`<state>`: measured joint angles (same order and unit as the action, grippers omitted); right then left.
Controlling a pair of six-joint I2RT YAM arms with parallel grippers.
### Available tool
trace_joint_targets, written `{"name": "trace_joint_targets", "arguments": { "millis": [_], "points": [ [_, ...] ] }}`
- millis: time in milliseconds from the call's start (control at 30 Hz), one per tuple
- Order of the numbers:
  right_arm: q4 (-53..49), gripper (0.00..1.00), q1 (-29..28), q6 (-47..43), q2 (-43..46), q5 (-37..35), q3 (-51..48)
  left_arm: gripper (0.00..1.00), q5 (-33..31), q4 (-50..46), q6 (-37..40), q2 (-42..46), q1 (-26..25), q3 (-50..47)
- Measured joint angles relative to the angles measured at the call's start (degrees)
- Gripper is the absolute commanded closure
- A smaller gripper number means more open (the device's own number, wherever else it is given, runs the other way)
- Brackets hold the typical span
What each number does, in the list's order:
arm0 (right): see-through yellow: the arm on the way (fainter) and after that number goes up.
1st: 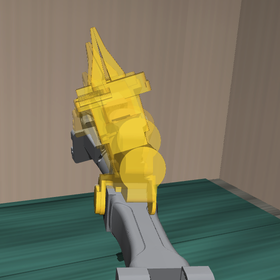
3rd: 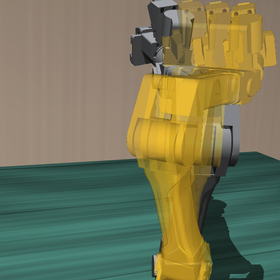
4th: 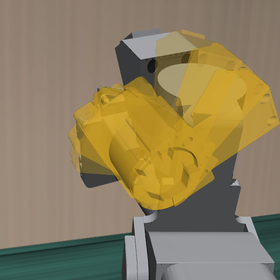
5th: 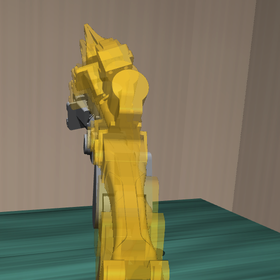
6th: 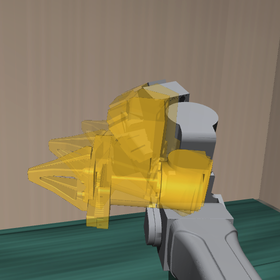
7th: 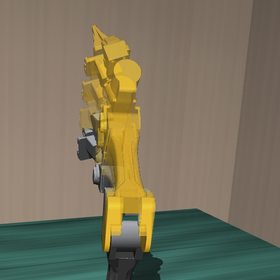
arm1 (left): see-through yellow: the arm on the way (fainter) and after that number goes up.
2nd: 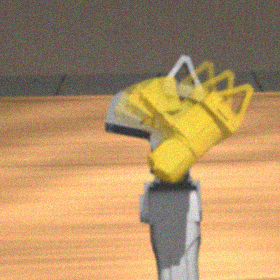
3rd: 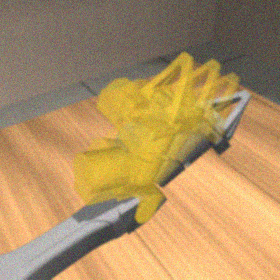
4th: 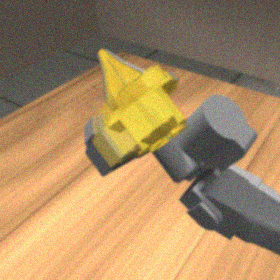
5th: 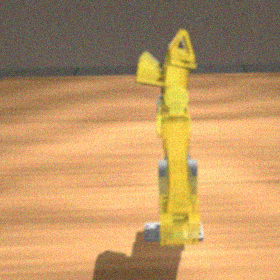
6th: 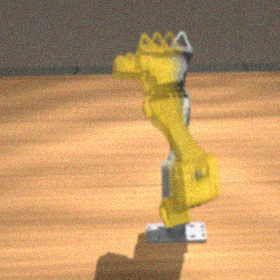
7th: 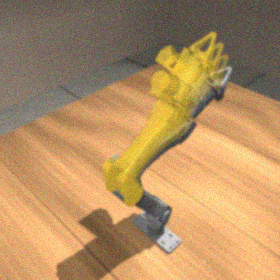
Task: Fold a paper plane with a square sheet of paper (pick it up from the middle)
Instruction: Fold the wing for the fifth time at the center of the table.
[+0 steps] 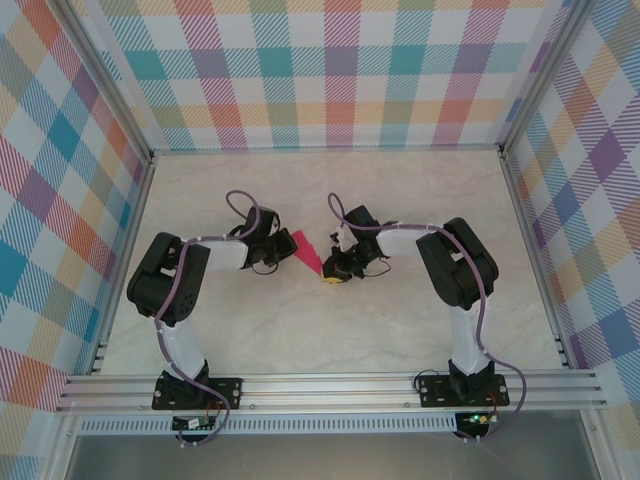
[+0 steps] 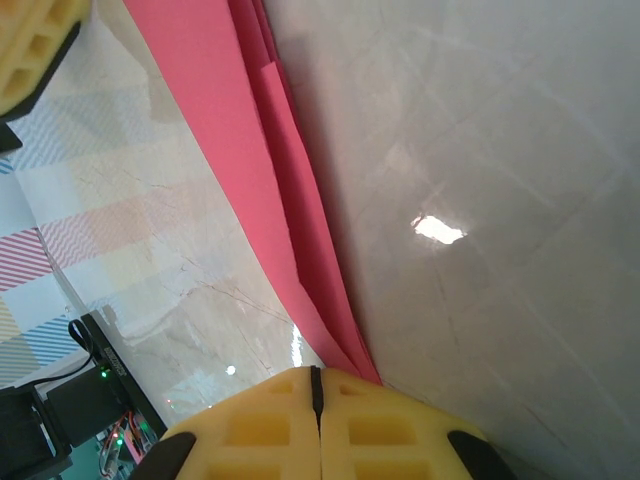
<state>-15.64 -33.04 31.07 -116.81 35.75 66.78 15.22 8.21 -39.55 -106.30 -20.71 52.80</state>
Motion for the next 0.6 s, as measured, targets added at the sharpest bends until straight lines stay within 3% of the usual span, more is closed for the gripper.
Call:
{"name": "trace_joint_targets", "arguments": {
  "millis": [433,600],
  "points": [
    [0.07,0.94,0.04,-0.02,0.00,0.15,-0.04,0.91,-1.40,-0.96,3.41,-0.66,6.05,1.49],
    [0.87,0.87,0.04,0.00,0.66,-0.13,-0.26,0.88,-4.61,-3.78,4.85,0.74,7.48,1.66]
  ]
}}
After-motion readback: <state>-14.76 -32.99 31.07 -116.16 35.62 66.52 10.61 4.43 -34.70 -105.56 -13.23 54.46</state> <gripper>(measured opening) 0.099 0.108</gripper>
